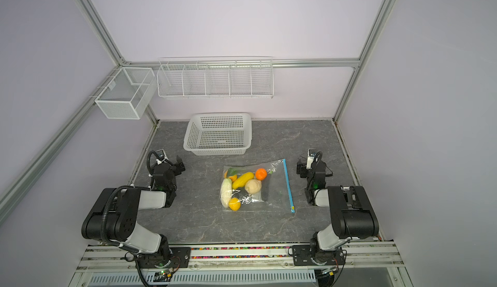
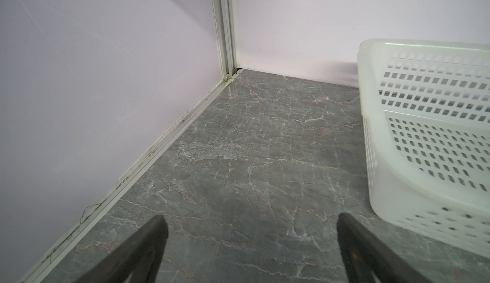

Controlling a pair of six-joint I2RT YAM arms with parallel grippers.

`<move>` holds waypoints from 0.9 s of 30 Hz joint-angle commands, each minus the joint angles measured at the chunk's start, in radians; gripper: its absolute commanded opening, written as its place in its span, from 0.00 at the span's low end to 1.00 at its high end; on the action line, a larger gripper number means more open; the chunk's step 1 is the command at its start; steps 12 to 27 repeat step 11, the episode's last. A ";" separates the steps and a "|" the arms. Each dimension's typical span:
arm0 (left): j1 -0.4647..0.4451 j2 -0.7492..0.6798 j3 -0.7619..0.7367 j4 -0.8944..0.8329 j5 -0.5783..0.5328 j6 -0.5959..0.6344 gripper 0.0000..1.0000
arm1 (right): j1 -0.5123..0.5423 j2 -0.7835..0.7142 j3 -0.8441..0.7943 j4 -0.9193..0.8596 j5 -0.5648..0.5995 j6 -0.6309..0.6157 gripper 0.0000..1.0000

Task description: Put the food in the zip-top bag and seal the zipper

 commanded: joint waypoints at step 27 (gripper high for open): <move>0.006 0.003 0.012 0.005 0.012 -0.007 0.99 | -0.005 -0.010 0.011 -0.015 -0.019 0.010 0.89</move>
